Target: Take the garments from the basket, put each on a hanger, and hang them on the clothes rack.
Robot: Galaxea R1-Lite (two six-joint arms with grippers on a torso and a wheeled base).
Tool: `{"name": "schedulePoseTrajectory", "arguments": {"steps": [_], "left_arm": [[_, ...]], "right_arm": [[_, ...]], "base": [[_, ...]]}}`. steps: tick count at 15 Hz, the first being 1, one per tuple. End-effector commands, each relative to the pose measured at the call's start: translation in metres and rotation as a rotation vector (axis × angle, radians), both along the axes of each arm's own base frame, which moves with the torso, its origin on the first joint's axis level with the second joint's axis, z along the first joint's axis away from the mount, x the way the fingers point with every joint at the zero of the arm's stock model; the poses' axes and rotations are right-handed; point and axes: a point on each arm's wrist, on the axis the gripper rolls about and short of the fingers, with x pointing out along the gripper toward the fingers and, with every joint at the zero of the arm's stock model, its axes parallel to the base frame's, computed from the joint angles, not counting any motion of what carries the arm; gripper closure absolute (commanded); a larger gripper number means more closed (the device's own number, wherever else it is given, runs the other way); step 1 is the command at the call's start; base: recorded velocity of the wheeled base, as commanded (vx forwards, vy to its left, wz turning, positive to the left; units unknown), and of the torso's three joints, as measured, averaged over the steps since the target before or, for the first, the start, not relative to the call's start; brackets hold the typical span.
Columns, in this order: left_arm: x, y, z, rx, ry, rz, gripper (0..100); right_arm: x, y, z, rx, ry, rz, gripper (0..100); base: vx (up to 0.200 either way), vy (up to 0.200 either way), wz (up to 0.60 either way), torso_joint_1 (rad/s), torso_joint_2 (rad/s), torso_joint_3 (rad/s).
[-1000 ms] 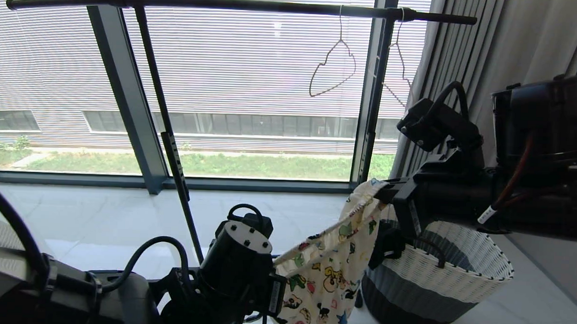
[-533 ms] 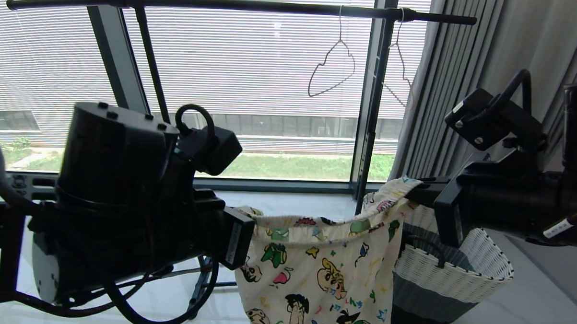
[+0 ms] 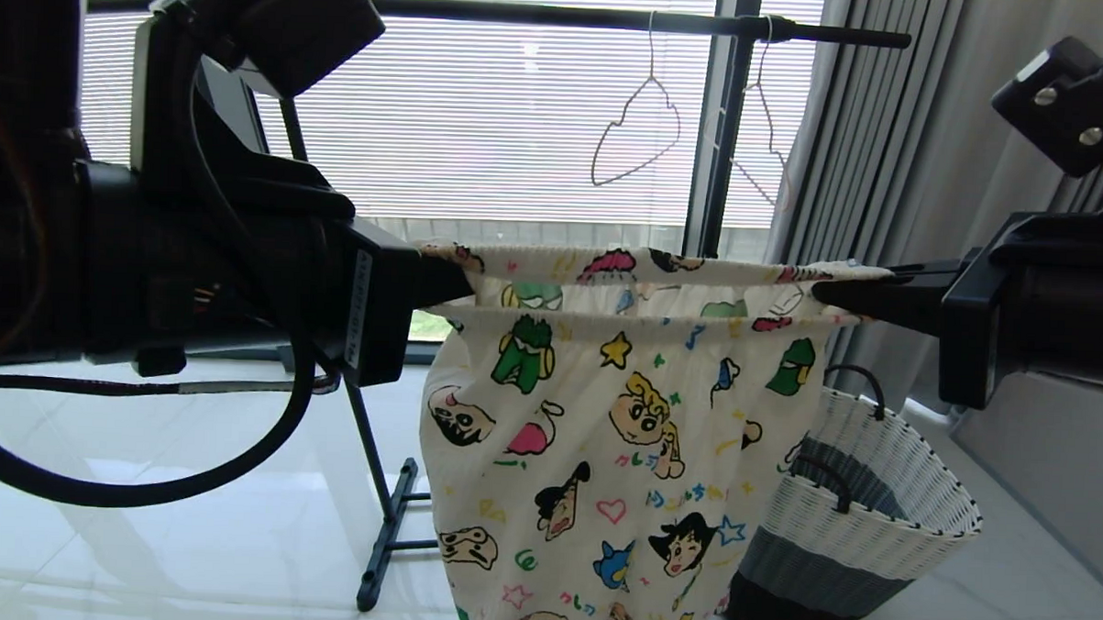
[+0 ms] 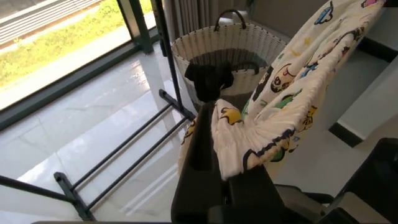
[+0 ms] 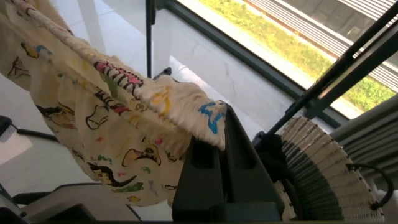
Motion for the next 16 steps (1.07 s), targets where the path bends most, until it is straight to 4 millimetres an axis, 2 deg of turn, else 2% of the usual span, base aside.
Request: {"name": "schedulePoseTrajectory", "arguments": {"steps": [1, 3, 5, 7, 10, 14, 16], "left_arm": [[0.001, -0.001, 0.007, -0.019, -0.017, -0.010, 100], [0.004, -0.002, 0.006, -0.016, -0.016, -0.007, 100], [0.012, -0.009, 0.006, -0.029, -0.033, -0.009, 100], [0.034, -0.028, 0.007, -0.053, -0.110, -0.019, 100], [0.057, -0.050, 0.011, -0.077, -0.162, -0.081, 100], [0.057, -0.050, 0.012, -0.075, -0.164, -0.091, 100], [0.041, -0.037, 0.013, -0.059, -0.138, -0.101, 100]], "right_arm": [[-0.005, -0.007, 0.004, 0.012, -0.012, -0.005, 100], [-0.008, -0.014, 0.003, 0.004, -0.005, -0.022, 100], [-0.019, -0.025, -0.003, -0.018, 0.021, -0.016, 100], [-0.039, -0.036, -0.011, -0.041, 0.050, 0.031, 100], [-0.063, -0.035, -0.017, -0.081, 0.080, 0.153, 100], [-0.062, -0.031, -0.019, -0.092, 0.088, 0.164, 100], [-0.055, -0.031, -0.016, -0.084, 0.085, 0.130, 100]], "base": [[0.000, 0.000, 0.00, 0.000, 0.00, 0.000], [0.000, 0.000, 0.00, 0.000, 0.00, 0.000], [0.000, 0.000, 0.00, 0.000, 0.00, 0.000], [0.000, 0.000, 0.00, 0.000, 0.00, 0.000], [0.000, 0.000, 0.00, 0.000, 0.00, 0.000], [0.000, 0.000, 0.00, 0.000, 0.00, 0.000], [0.000, 0.000, 0.00, 0.000, 0.00, 0.000]]}}
